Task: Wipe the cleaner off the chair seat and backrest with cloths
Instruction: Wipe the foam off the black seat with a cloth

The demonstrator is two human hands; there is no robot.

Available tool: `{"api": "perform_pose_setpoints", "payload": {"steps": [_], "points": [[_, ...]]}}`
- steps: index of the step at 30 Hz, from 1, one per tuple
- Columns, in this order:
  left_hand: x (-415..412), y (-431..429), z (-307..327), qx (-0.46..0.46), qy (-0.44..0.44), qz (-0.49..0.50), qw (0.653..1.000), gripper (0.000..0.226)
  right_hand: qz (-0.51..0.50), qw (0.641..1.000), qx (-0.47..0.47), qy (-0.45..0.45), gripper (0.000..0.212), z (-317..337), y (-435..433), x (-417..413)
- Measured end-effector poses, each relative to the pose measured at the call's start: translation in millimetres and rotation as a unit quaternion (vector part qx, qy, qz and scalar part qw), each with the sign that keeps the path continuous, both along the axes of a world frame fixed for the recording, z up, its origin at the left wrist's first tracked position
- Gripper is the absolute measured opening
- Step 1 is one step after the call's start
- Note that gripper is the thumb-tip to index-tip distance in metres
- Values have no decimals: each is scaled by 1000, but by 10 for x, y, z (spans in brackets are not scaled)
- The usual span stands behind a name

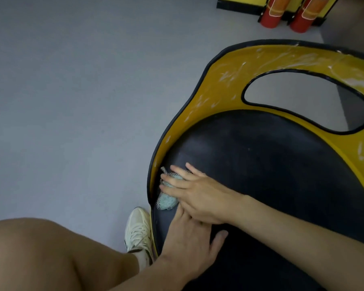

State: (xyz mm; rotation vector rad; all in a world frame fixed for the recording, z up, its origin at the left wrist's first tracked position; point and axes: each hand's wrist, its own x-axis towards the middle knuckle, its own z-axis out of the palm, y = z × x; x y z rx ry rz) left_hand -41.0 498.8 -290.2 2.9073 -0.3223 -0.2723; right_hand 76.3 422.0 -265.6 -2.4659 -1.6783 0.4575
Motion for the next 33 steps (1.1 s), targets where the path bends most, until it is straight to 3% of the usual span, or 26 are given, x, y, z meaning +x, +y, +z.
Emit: {"api": "perform_pose_setpoints", "payload": {"steps": [4,7,9,11,12,13,14,16,17,21,23,26,28,30,33], "points": [[-10,-29,-53,-12,-7,1,1000,78,18,999,-43,-4,54,29,-17,323],[-56,0,-48,-24,-58,-10,998,81,-164,986,-29,-4,57,-12,72,635],[-110,-19,-38,-6,-47,-41,998,78,-209,978,-8,-13,61,-42,187,503],[63,-142,105,17,-17,51,998,76,-95,995,7,-8,65,-112,229,119],[207,-157,251,-27,97,153,983,80,-26,999,18,-7,64,-126,200,-89],[280,-200,300,-48,155,249,955,84,16,1000,22,-11,62,-140,145,-213],[240,-217,280,-45,148,242,958,84,35,999,22,-13,60,-148,91,-201],[74,-262,101,-17,16,81,996,79,7,998,42,-41,59,-178,42,101],[5,-229,64,-25,5,22,999,79,-48,997,38,-49,58,-197,37,307],[-45,-200,-69,-9,-46,37,998,81,-313,949,30,-33,54,-133,36,756],[23,-196,-13,-14,-21,38,999,80,-279,959,44,-5,54,-132,50,524],[-91,-163,-110,-20,-29,34,999,82,-135,989,55,26,53,-90,-93,58],[-186,-168,-104,-9,-30,16,999,87,-107,993,39,19,51,-80,-212,185],[-230,-158,-79,-3,-31,23,999,90,-186,982,34,-15,51,-127,-235,547],[-74,-24,-34,0,-54,78,996,86,-407,911,28,-60,51,-145,-167,863]]}}
